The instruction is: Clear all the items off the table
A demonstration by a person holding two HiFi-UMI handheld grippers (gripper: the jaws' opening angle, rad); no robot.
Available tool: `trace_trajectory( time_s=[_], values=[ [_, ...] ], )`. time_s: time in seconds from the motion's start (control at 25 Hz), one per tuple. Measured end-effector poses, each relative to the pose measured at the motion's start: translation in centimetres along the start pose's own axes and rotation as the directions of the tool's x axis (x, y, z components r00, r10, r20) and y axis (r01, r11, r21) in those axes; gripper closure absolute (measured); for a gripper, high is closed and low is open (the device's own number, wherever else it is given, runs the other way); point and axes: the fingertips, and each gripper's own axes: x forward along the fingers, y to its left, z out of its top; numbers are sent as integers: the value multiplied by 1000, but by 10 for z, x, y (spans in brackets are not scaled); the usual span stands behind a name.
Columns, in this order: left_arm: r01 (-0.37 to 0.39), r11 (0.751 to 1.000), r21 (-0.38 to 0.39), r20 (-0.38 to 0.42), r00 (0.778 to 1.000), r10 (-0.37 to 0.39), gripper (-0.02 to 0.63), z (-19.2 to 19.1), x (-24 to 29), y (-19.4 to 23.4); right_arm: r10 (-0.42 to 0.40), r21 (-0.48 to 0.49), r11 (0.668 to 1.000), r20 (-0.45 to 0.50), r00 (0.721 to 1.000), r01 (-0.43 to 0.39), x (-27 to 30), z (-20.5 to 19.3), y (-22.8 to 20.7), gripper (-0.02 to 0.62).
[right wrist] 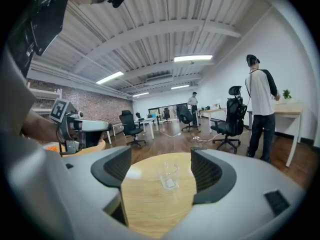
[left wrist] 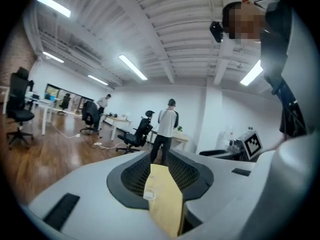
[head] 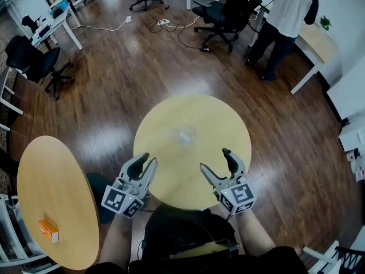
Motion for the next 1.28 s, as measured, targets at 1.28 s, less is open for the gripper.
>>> trace_trajectory(
  time_s=[1.28],
  values=[
    [569,787,240,-413,793,-448,460,-185,194,71,-390,252,856,-256,885,451,18,-66,-13,241]
  ],
)
